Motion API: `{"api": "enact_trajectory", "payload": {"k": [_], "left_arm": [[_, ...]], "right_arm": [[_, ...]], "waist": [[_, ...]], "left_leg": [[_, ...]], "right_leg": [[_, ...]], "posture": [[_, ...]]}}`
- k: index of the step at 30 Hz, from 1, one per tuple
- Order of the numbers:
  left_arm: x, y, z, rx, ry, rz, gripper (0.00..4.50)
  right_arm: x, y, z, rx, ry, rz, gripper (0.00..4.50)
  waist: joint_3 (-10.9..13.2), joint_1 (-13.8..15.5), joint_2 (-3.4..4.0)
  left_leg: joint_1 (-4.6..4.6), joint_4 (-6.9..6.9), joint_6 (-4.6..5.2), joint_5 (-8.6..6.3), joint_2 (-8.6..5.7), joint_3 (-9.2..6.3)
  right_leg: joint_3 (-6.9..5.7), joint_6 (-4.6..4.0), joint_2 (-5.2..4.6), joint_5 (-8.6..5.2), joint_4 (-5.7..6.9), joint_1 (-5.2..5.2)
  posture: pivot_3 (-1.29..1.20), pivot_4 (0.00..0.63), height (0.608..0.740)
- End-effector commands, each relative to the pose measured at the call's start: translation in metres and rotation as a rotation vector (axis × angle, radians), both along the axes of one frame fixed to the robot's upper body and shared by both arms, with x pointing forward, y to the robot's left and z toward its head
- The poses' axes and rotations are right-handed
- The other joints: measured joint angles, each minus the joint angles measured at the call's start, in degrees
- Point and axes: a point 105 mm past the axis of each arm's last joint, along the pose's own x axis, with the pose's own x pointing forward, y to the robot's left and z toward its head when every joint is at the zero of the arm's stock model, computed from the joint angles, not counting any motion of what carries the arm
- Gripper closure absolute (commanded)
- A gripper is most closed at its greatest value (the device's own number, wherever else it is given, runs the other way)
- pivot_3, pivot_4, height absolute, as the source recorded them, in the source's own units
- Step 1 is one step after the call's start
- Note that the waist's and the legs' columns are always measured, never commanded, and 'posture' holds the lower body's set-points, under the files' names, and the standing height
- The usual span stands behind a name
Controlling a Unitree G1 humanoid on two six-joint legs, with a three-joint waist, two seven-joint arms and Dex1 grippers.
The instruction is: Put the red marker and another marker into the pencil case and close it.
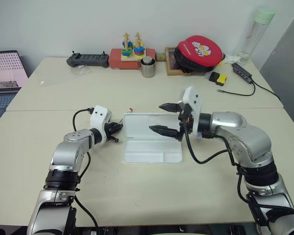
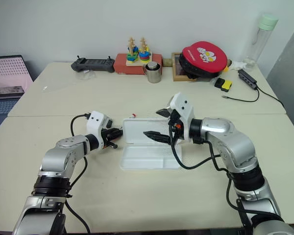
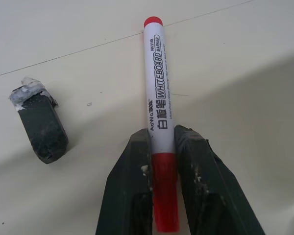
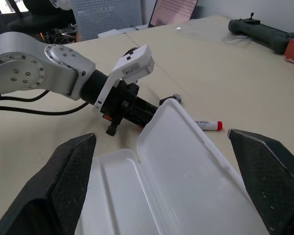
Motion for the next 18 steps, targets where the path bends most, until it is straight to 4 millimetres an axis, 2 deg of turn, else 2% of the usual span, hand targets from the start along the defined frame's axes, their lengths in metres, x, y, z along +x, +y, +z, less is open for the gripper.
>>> {"api": "enact_trajectory", "payload": {"k": [1,4,8,10,12,14,16,18], "left_arm": [[0.001,0.005,0.005,0.001,-0.024,0.035,4.07],[0.004,0.008,0.028,-0.108,-0.101,0.080,4.07],[0.003,0.021,0.092,-0.299,-0.325,0.101,4.07],[-0.009,0.022,0.128,-0.386,-0.424,0.019,4.07],[-0.034,0.002,0.150,-0.382,-0.453,-0.202,4.07],[-0.058,-0.021,0.151,-0.329,-0.412,-0.410,4.07],[-0.081,-0.043,0.133,-0.230,-0.281,-0.613,4.07],[-0.097,-0.051,0.105,-0.075,-0.152,-0.751,4.07]], "right_arm": [[0.003,-0.002,0.020,0.053,-0.065,-0.015,0.00],[0.003,-0.004,0.023,0.063,-0.071,-0.012,0.00],[-0.002,-0.012,0.030,0.074,-0.084,0.012,0.00],[-0.008,-0.019,0.034,0.075,-0.083,0.041,0.00],[-0.015,-0.027,0.035,0.063,-0.074,0.076,0.00],[-0.019,-0.033,0.035,0.044,-0.069,0.097,0.00],[-0.020,-0.042,0.034,0.017,-0.065,0.101,0.00],[-0.021,-0.050,0.030,-0.030,-0.057,0.096,0.00]], "waist": [[0.0,0.0,0.00],[0.0,0.0,0.00],[0.0,-0.2,-0.02],[0.0,-0.1,-0.03],[0.0,-0.1,-0.06],[0.0,-0.2,-0.04],[0.1,-0.2,-0.02],[0.1,-0.2,0.03]], "left_leg": [[0.00,0.00,0.00,0.00,0.00,0.00],[0.00,0.00,0.00,0.00,0.00,0.01],[-0.04,0.00,0.00,0.00,0.02,0.01],[-0.05,0.01,0.00,0.00,0.03,0.00],[-0.13,0.03,0.00,0.00,0.03,-0.02],[-0.12,-0.03,0.00,0.00,0.03,0.00],[-0.03,-0.12,0.00,0.00,0.01,0.01],[-0.02,-0.13,0.00,0.00,0.02,0.02]], "right_leg": [[0.01,0.00,0.00,0.00,0.00,0.00],[0.00,0.00,0.00,0.00,0.00,0.00],[0.02,0.00,0.01,0.00,0.01,-0.06],[0.03,0.00,0.01,0.00,-0.01,-0.06],[0.04,0.00,0.00,0.00,-0.04,-0.08],[0.06,0.00,0.00,0.00,-0.09,-0.08],[0.07,0.00,-0.03,0.00,-0.10,-0.03],[0.09,0.00,-0.03,0.00,-0.12,0.00]], "posture": [[0.00,0.150,0.740],[0.00,0.150,0.740],[0.00,0.150,0.740],[0.00,0.150,0.740],[0.00,0.150,0.740],[0.00,0.150,0.740],[0.00,0.150,0.740],[0.00,0.150,0.740]]}}
